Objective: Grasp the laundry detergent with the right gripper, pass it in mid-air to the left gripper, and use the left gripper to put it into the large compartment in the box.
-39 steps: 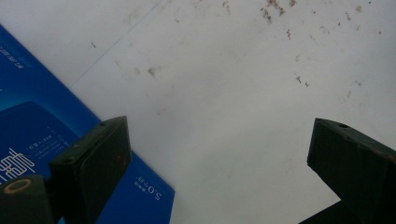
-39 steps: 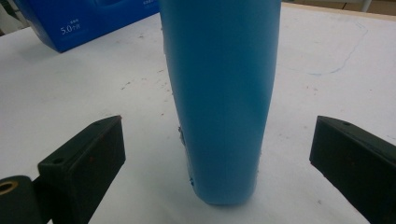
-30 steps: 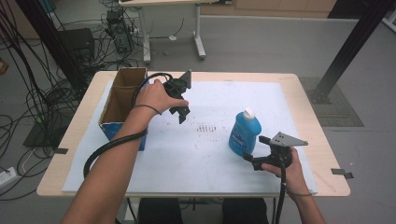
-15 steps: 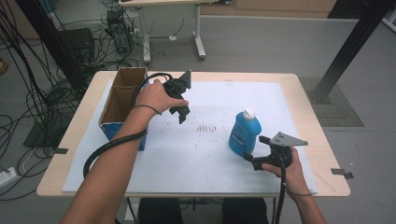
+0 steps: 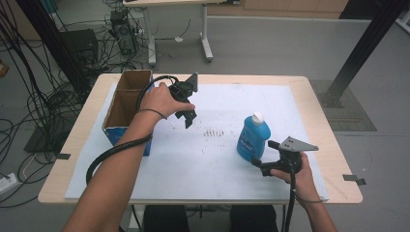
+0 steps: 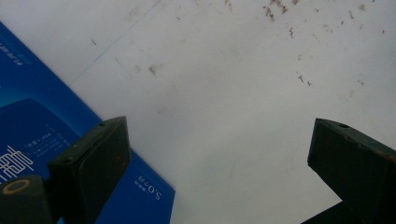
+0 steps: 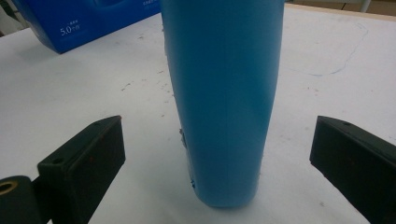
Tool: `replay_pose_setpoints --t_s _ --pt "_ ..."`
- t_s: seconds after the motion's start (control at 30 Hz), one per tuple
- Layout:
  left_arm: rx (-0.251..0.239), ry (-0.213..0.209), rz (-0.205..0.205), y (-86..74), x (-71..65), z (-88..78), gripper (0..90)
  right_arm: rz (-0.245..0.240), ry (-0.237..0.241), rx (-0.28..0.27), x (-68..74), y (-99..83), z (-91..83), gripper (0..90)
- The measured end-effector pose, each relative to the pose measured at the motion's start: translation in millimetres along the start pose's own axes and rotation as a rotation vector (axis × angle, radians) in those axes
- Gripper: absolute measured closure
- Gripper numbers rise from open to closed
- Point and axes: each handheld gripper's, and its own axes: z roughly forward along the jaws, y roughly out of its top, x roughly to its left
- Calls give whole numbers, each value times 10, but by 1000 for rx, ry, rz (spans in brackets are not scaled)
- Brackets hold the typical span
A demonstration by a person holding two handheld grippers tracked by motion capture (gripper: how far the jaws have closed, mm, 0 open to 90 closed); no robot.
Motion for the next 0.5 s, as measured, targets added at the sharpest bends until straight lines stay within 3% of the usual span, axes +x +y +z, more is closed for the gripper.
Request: replay_pose_setpoints --t_s 0.5 --pt "-1 -18 0 1 12 44 62 -3 -10 -6 23 10 75 27"
